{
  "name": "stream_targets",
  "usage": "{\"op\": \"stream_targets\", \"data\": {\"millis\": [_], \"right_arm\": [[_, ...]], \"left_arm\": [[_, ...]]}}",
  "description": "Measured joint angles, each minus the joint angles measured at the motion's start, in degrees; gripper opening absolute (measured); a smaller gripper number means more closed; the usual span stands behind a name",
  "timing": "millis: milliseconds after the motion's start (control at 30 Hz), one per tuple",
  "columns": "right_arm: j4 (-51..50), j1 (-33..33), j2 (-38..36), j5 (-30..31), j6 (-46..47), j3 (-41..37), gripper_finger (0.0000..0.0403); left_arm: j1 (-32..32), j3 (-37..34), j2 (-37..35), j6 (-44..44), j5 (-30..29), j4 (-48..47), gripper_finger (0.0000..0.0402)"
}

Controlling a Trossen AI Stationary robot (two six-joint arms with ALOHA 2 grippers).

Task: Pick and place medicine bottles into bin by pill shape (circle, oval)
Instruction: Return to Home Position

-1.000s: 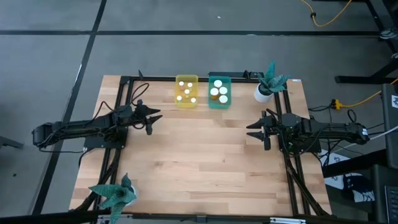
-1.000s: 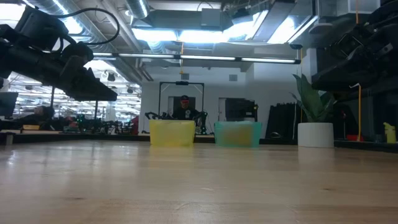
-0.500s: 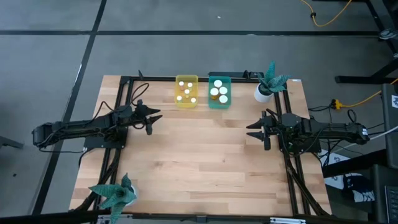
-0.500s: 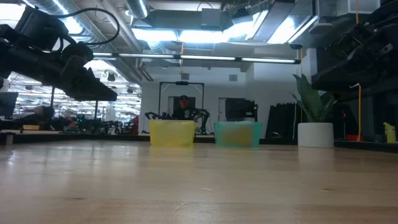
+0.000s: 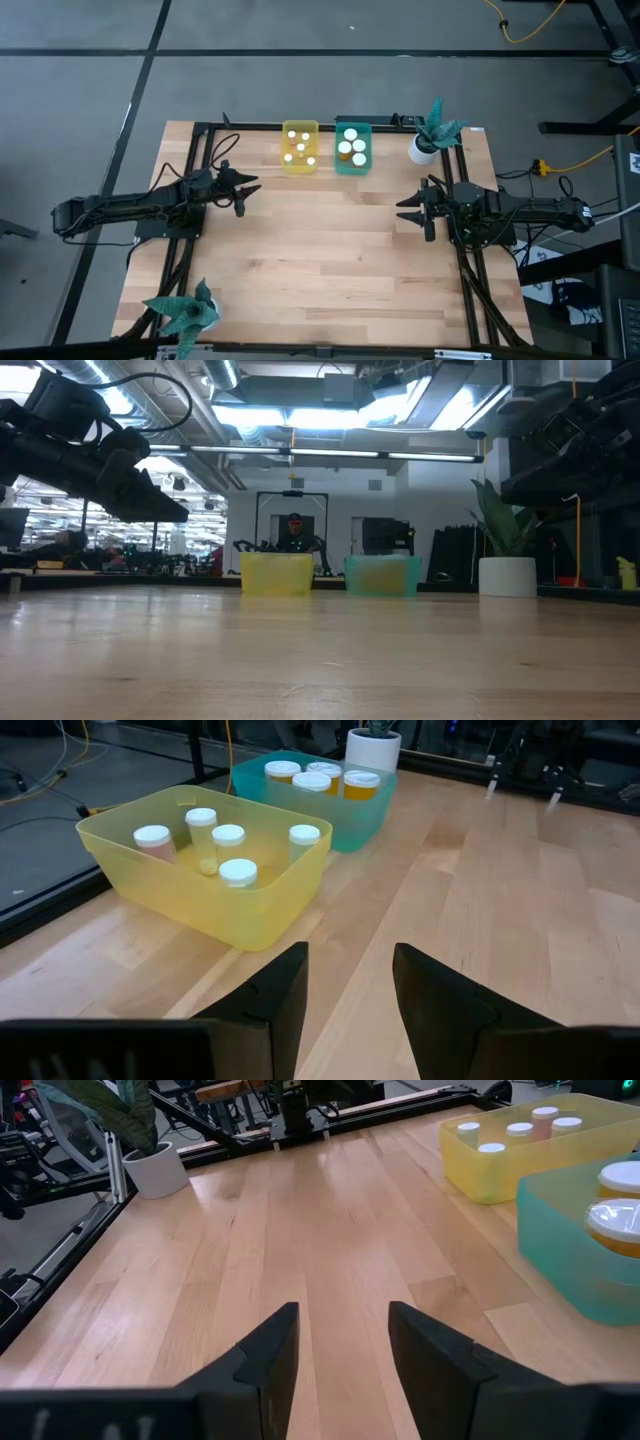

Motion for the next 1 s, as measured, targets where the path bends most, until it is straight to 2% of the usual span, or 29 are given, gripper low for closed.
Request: {"op": "stream_targets", "data": {"millis": [1000], "right_arm": [[0.00, 0.00, 0.00, 0.00, 0.00, 0.00, 0.0158]], "left_arm": [[-0.01, 0.00, 0.00, 0.00, -0.01, -0.02, 0.0141]]}}
